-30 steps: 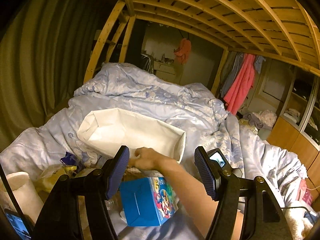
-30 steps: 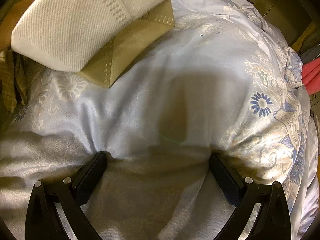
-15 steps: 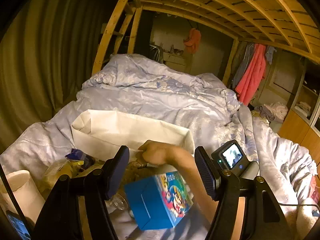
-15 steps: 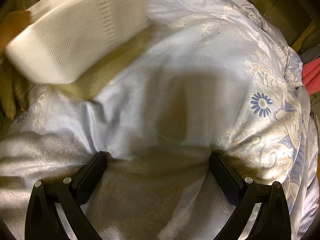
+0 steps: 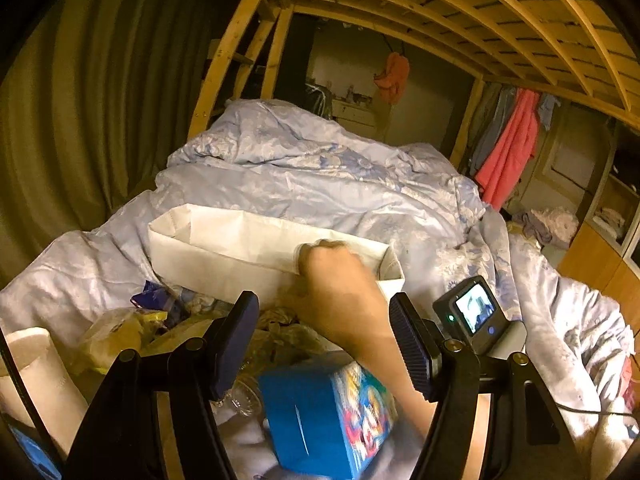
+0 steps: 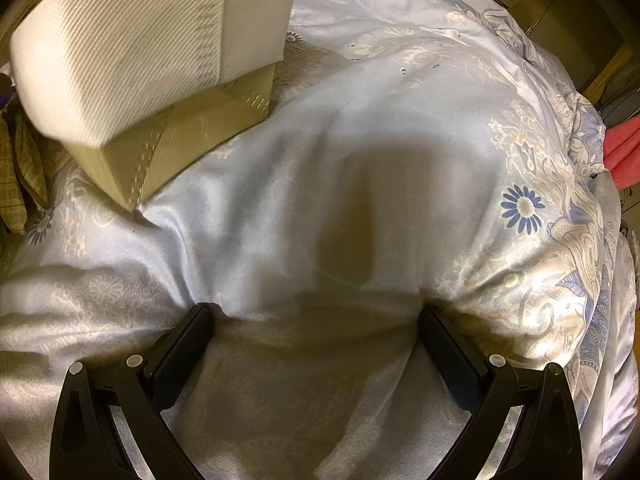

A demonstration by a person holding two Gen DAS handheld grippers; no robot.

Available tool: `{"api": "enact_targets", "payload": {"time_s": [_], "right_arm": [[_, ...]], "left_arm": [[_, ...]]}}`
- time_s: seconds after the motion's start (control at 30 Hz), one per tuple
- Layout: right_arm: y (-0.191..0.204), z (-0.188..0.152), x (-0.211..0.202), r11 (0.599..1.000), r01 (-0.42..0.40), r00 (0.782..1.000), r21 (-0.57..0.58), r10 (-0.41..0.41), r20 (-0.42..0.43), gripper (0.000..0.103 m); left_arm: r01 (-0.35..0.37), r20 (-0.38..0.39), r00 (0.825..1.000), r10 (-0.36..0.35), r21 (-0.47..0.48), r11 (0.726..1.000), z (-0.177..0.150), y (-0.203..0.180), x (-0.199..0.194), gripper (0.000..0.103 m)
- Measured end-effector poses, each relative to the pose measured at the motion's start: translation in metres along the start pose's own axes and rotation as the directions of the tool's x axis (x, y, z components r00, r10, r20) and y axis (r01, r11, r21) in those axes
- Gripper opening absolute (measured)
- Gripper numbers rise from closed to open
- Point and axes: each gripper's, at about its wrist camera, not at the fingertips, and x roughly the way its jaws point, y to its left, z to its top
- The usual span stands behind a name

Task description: Organize objects

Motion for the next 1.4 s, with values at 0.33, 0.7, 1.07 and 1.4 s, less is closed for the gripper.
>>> {"api": "enact_targets", "payload": {"time_s": [0.33,0.7,1.07,1.4], "right_arm": [[0.010,-0.001,-0.003,1.000,0.005,1.000,-0.002,-0.005,0.016,0.103],[0.015,0.000,-0.006,1.000,0.006,1.000,-0.002,-0.006,0.012,0.103],[0.021,-0.014,-0.011,1.000,-0.001,1.000,0.004,0.001,0.016,0.103],[0.028,-0.025,-0.017,1.000,-0.010,1.000,0.010,0.010,0.015,0.103]], "left_arm": [[-0.062,0.023,0.998,0.061,0.049,0.997,-0.008,0.004,0.006,0.066],[-0.064,-0.022,0.997,0.068,0.137,0.988,-0.021,-0.017,0.015,0.064],[-0.158,-0.122,0.975,0.185,0.209,0.965,-0.043,-0.029,0.052,0.055],[-0.156,-0.166,0.965,0.205,0.267,0.951,-0.056,-0.039,0.063,0.068]]}}
